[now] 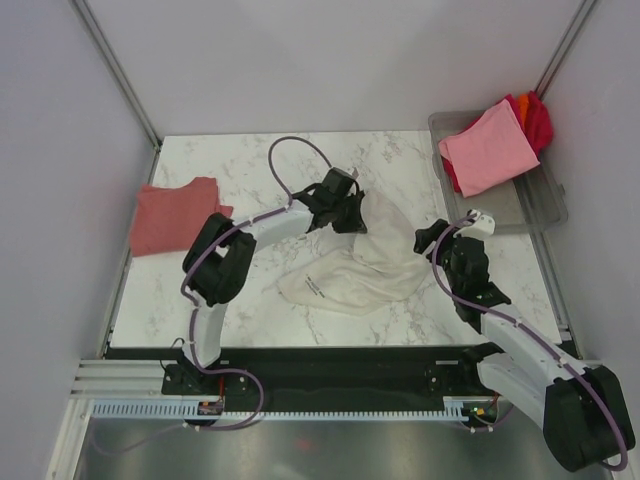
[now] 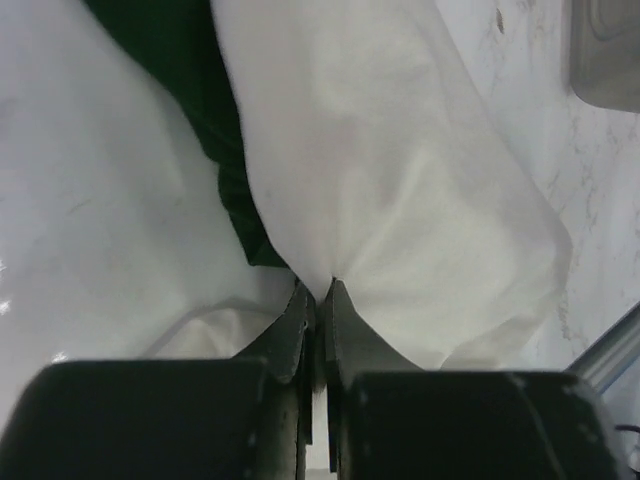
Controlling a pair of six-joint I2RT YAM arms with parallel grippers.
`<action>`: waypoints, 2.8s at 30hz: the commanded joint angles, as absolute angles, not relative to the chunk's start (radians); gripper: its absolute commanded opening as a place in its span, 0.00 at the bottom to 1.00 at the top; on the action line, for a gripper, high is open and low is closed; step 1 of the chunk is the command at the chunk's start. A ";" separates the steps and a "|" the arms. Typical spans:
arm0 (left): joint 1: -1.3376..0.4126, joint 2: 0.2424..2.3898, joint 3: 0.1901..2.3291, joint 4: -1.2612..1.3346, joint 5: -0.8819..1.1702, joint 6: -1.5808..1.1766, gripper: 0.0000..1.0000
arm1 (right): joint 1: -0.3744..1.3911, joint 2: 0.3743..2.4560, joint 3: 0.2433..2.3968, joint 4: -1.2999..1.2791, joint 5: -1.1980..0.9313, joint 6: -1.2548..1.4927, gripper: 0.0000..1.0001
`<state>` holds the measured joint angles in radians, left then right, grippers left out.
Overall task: Fold and stack the t-shirts
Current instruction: Flatten the tshirt out
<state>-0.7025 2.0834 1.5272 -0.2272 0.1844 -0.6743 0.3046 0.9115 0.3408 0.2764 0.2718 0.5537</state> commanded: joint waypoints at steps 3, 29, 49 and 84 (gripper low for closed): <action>-0.684 1.760 1.536 -0.362 -0.136 -0.592 0.02 | 0.307 0.949 0.342 0.343 0.180 0.545 0.79; -0.653 1.325 1.439 -0.560 -0.509 -0.535 0.02 | 0.686 1.478 0.578 0.522 -0.335 0.324 0.82; -0.580 1.258 1.364 -0.595 -0.497 -0.529 0.02 | 0.739 1.594 0.733 0.262 -0.008 0.291 0.00; -0.522 1.401 1.387 -0.632 -0.316 -0.555 1.00 | 0.586 1.379 1.114 -0.427 0.167 0.282 0.81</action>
